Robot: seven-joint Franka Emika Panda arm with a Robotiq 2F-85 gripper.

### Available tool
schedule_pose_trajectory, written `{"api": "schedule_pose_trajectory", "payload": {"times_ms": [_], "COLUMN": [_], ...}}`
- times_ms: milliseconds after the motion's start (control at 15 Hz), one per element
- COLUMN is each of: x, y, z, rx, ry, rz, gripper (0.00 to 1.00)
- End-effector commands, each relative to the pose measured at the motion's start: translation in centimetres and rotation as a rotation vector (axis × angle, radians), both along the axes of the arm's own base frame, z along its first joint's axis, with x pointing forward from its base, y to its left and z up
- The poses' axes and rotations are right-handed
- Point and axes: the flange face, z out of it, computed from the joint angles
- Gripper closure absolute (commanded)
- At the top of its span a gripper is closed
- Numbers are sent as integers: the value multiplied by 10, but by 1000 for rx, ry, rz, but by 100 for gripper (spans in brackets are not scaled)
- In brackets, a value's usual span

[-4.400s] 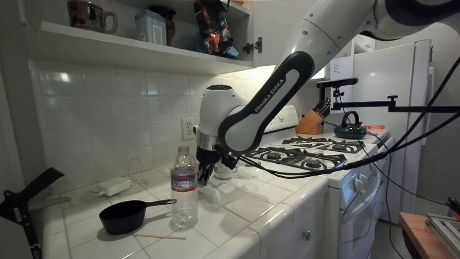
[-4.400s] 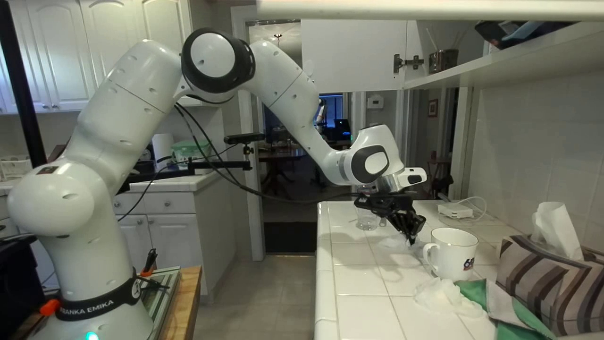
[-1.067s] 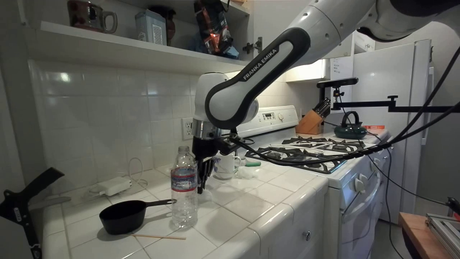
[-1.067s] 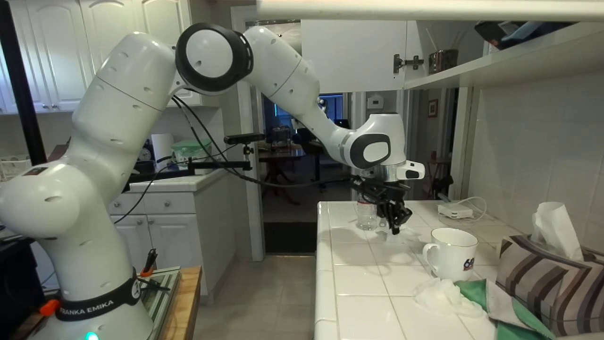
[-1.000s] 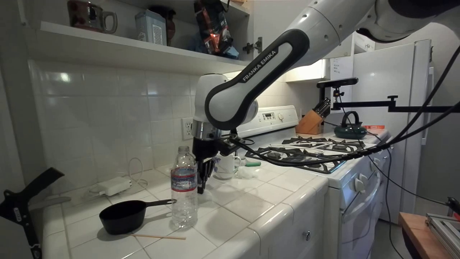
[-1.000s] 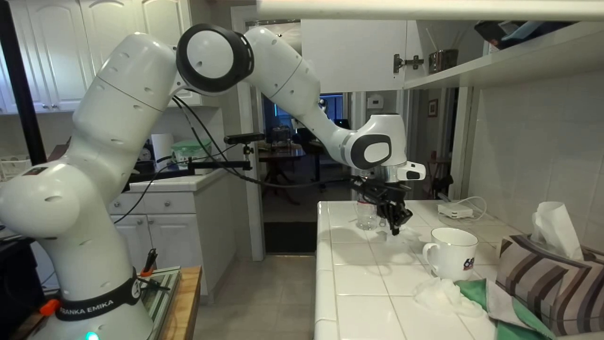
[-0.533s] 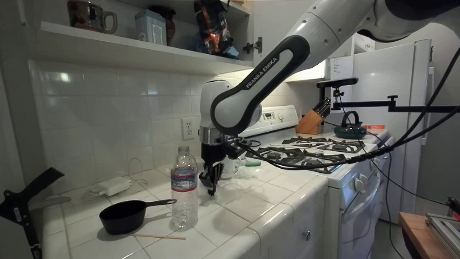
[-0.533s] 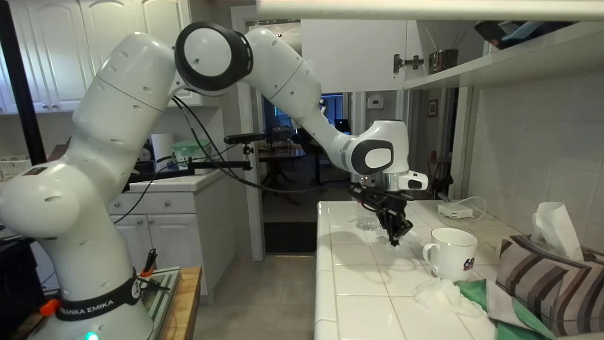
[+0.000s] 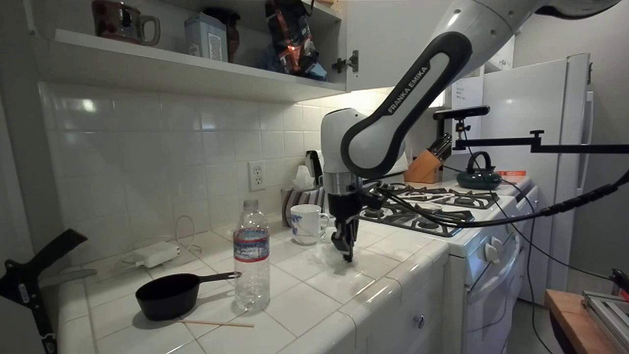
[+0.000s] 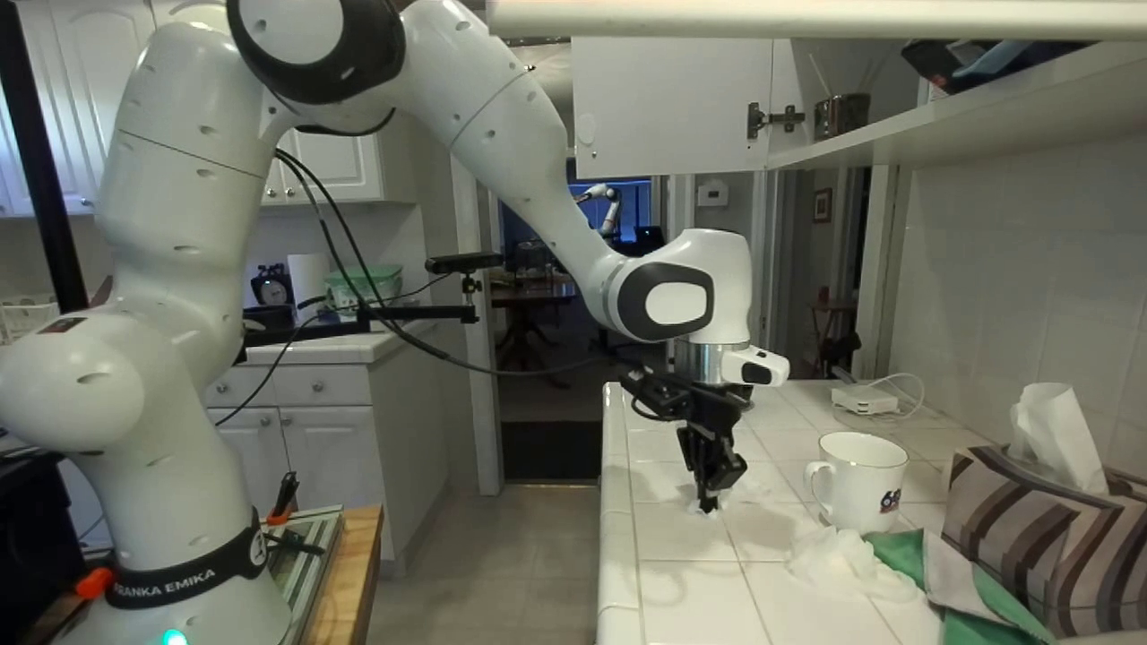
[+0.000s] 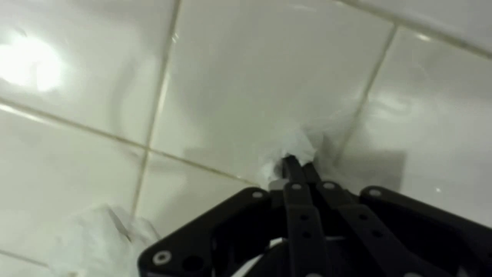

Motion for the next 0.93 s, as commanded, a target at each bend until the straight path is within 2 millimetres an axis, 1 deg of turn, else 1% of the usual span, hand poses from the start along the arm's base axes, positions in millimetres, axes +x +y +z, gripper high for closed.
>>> {"api": "schedule_pose_trajectory", "payload": {"times_ms": [0, 133, 200, 267, 333, 400, 467, 667, 867], "x": [-68, -91, -94, -95, -91, -80, -74, -46, -11], "y": [-44, -74, -87, -97, -105, -109, -113, -102, -82], "z": [-21, -26, -25, -24, -23, -21, -14, -4, 8], "rx": [-36, -28, -31, -31, -33, -30, -34, -39, -52], "ry": [62, 51, 39, 23, 4, -13, -24, -54, -91], "rz": [-126, -213, -253, -283, -307, -325, -334, -332, -305], "gripper": [100, 100, 100, 100, 100, 100, 100, 100, 100]}}
